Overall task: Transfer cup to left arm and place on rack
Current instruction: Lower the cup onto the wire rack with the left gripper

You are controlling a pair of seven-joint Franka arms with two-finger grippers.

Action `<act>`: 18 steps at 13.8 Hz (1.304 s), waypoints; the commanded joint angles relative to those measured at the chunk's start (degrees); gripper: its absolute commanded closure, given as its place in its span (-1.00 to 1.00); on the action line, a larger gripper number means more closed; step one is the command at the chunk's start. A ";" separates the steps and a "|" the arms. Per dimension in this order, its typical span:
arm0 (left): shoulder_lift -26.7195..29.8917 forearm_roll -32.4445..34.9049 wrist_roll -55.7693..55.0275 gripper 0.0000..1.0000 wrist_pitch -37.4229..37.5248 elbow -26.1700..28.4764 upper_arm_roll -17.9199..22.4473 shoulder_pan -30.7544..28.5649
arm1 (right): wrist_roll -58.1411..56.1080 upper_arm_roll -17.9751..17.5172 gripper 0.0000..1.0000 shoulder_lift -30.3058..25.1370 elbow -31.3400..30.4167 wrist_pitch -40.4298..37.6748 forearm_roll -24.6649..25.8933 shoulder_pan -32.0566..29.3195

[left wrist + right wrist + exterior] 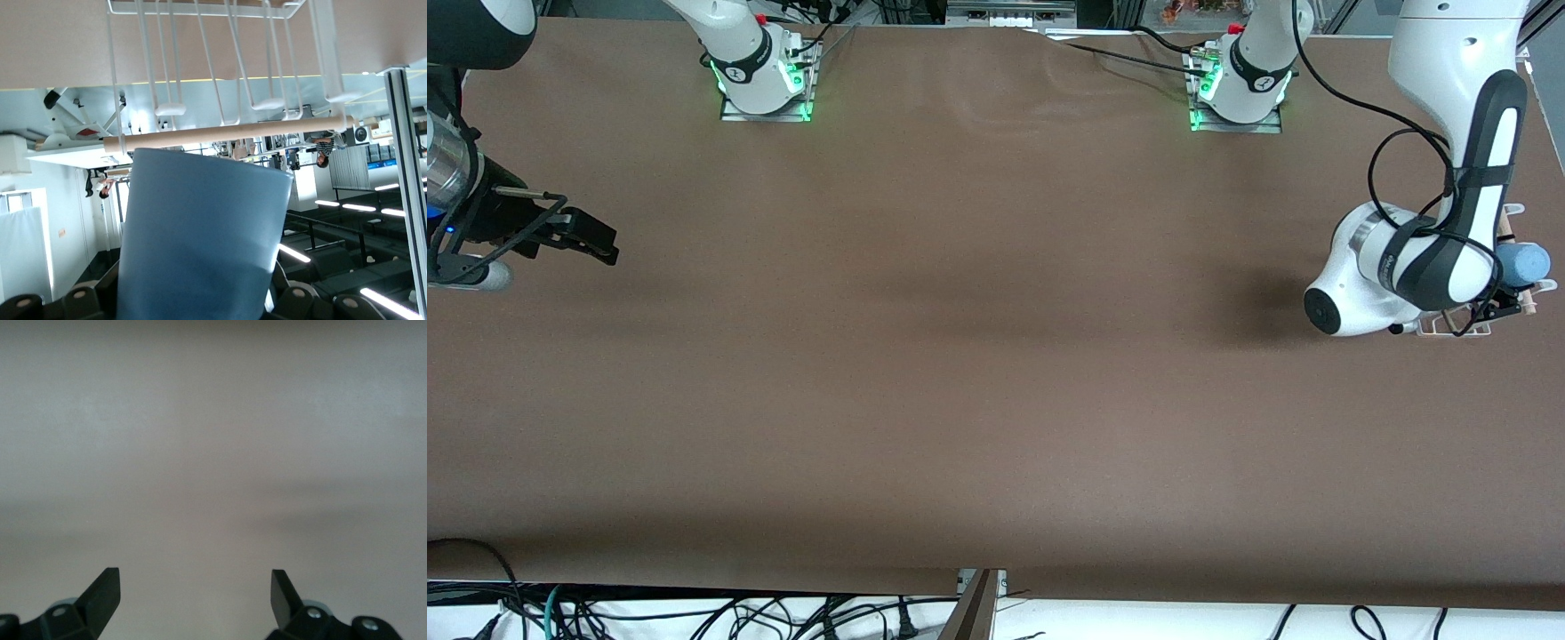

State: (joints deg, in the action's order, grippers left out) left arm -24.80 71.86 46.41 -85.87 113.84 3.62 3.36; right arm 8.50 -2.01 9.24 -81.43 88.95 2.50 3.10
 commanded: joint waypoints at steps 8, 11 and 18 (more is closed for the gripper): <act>2.38 7.33 -12.31 1.00 -8.35 6.22 -0.28 -5.39 | -2.17 -0.54 -1.00 -0.98 -0.31 -0.79 0.84 -0.90; 1.59 7.68 -14.94 1.00 -9.58 6.39 -0.28 -5.56 | -2.43 -0.54 -1.00 -0.98 -0.31 -0.79 0.84 -0.82; 0.71 8.29 -16.88 1.00 -9.67 6.48 -0.28 -5.56 | -2.43 -0.63 -1.00 -0.98 -0.22 -0.79 0.84 -0.82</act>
State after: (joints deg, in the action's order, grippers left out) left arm -24.53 77.57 30.65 -95.30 119.68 3.52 -1.92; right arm 6.86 -2.01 9.24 -81.42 88.69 2.57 2.93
